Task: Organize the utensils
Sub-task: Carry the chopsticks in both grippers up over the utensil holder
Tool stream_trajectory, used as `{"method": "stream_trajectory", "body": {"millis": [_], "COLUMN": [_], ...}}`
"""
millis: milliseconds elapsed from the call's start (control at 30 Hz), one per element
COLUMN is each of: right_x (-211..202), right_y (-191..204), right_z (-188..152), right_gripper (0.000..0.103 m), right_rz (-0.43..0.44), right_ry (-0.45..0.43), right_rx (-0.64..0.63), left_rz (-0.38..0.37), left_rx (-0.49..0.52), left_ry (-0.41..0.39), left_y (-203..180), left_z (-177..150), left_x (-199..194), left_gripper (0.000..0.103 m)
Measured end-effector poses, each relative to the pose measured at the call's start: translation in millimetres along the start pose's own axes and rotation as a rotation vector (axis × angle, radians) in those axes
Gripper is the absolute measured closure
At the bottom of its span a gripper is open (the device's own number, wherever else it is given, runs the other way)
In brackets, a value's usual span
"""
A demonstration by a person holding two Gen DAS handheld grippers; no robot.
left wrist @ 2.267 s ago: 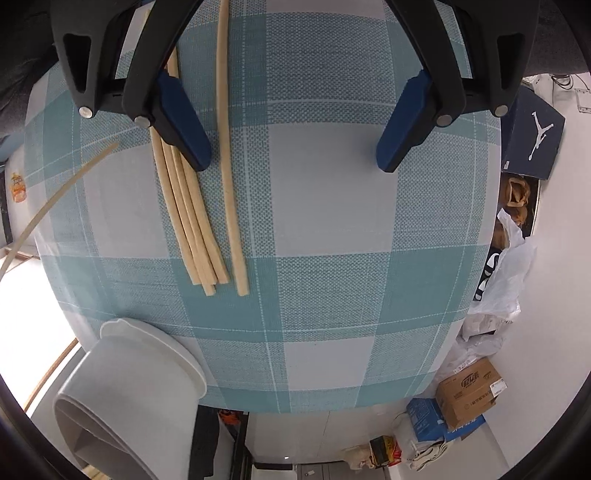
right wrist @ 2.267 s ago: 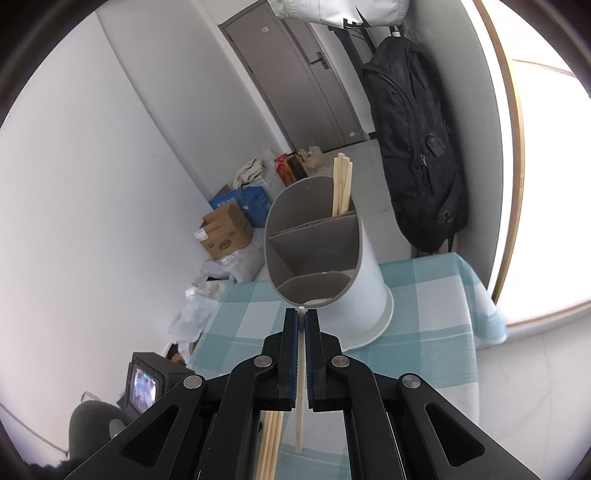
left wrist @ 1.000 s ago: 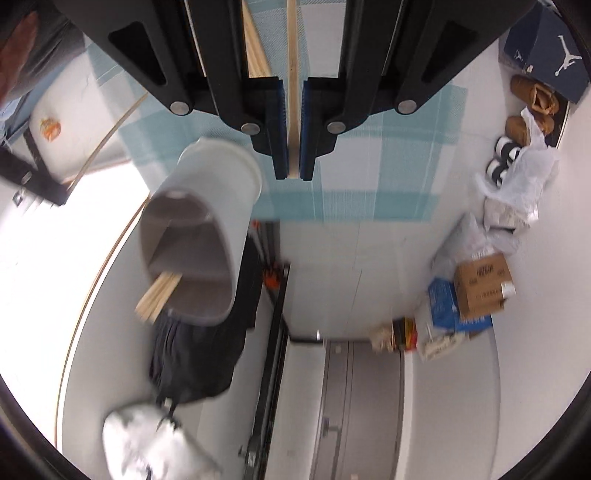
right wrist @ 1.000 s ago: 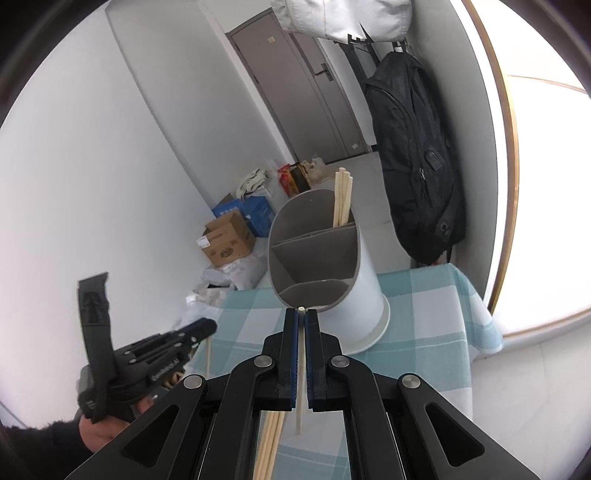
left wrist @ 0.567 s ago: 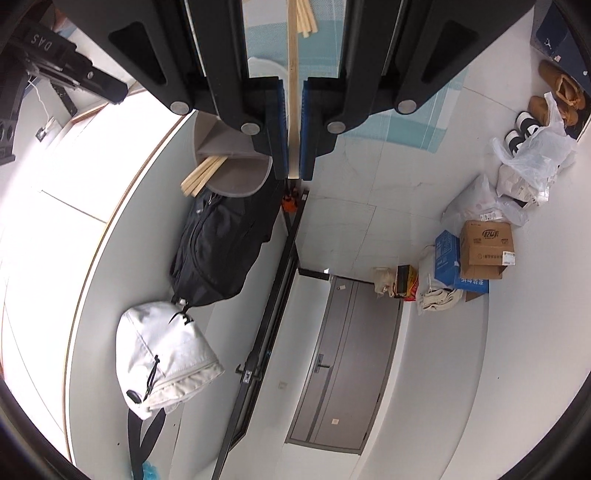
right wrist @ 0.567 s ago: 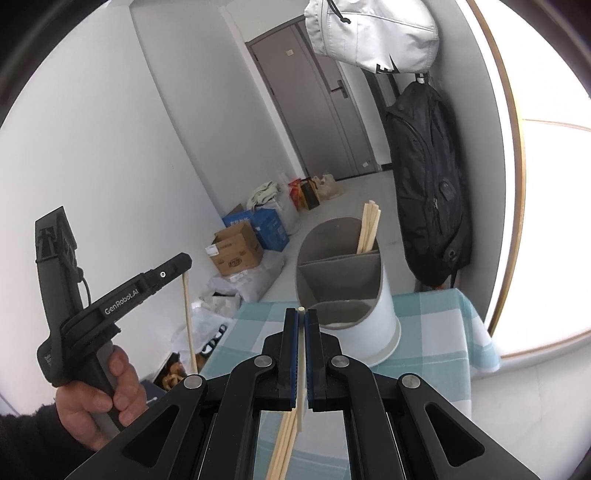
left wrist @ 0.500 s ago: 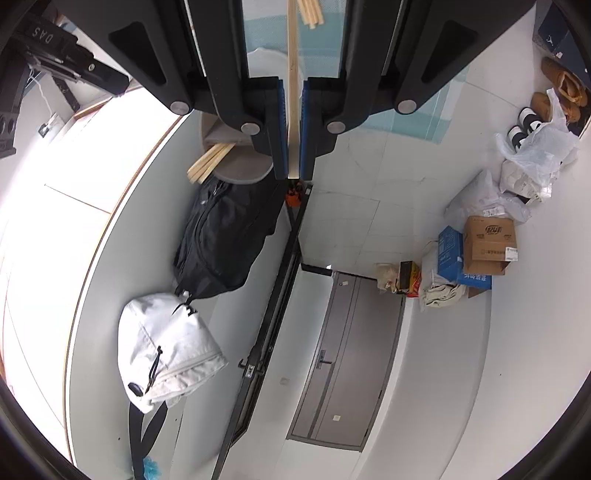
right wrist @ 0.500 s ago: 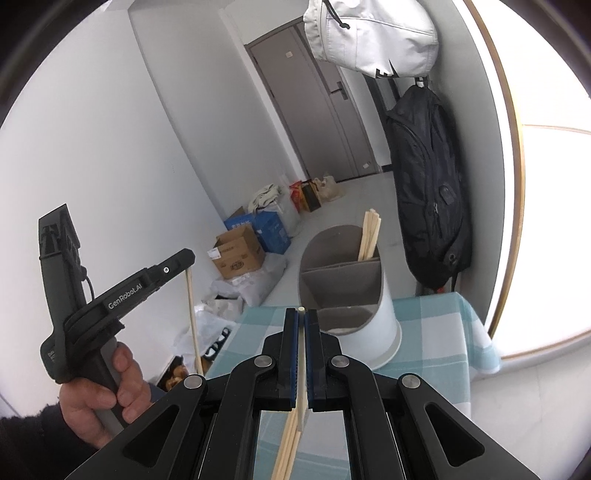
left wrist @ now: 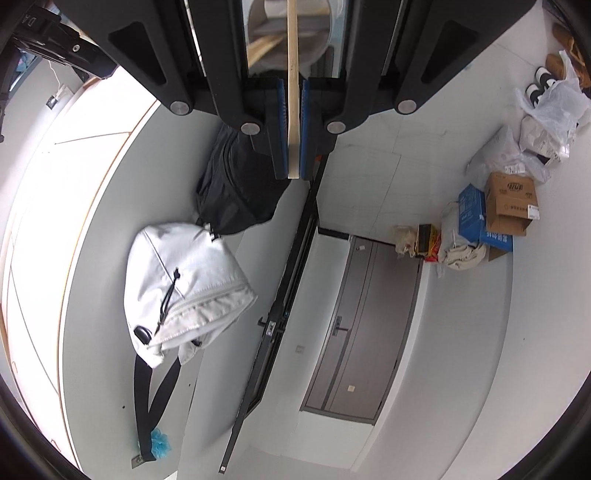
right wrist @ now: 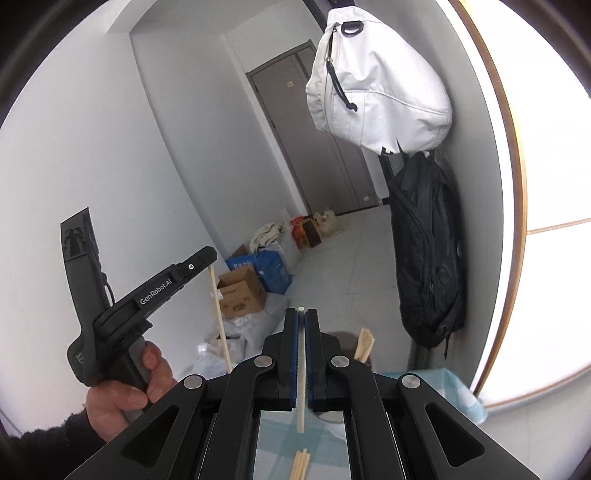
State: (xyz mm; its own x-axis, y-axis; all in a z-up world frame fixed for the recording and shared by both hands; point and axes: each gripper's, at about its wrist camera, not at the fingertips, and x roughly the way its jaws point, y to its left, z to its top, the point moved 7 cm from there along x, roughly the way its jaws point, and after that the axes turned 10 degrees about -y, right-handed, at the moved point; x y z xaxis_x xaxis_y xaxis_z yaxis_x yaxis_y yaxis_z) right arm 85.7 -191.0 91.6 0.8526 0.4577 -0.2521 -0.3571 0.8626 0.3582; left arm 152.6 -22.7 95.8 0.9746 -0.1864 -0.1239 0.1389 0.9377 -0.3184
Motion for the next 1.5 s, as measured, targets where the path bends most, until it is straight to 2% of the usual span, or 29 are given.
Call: {"method": "stream_trajectory", "body": {"millis": [133,333,633,733,900,933,1067,1200,1500], "right_x": [17,49,84,93,105,107,114,118,118], "right_y": [-11,-22,-28,-32,-36,-37,-43,-43,-36], "right_z": [19,35,29,20,5,3,-11,-24,-46], "right_gripper": [0.100,0.100,0.100,0.100,0.100,0.100,0.100,0.100,0.100], "right_rz": [-0.016,-0.030,-0.049,-0.048,-0.038,-0.037,-0.032,-0.027,-0.021], "right_ry": [-0.020,-0.020,0.001,0.014,0.032,0.036,0.071,0.102,0.147], "right_rx": [0.009,0.024,-0.031,-0.032,-0.043,-0.041,-0.025,-0.025,-0.048], "left_rz": [0.009,0.026,-0.014,-0.036,-0.049,-0.071,-0.084,-0.084,-0.167], "left_rx": [0.016,0.044,0.057,0.074,0.144,0.142,0.149,0.168,0.190], "left_ry": [-0.025,-0.017,-0.002,-0.014,-0.085,-0.075,-0.047,-0.063,-0.029], "left_y": [-2,3,13,11,4,2,1,1,-8], "left_z": [6,-1,-27,-37,-44,-47,-58,-57,-66], "left_x": [21,52,91,92,86,86,85,77,63], "left_gripper": [0.101,0.101,0.101,0.101,0.101,0.101,0.101,0.101,0.101]}}
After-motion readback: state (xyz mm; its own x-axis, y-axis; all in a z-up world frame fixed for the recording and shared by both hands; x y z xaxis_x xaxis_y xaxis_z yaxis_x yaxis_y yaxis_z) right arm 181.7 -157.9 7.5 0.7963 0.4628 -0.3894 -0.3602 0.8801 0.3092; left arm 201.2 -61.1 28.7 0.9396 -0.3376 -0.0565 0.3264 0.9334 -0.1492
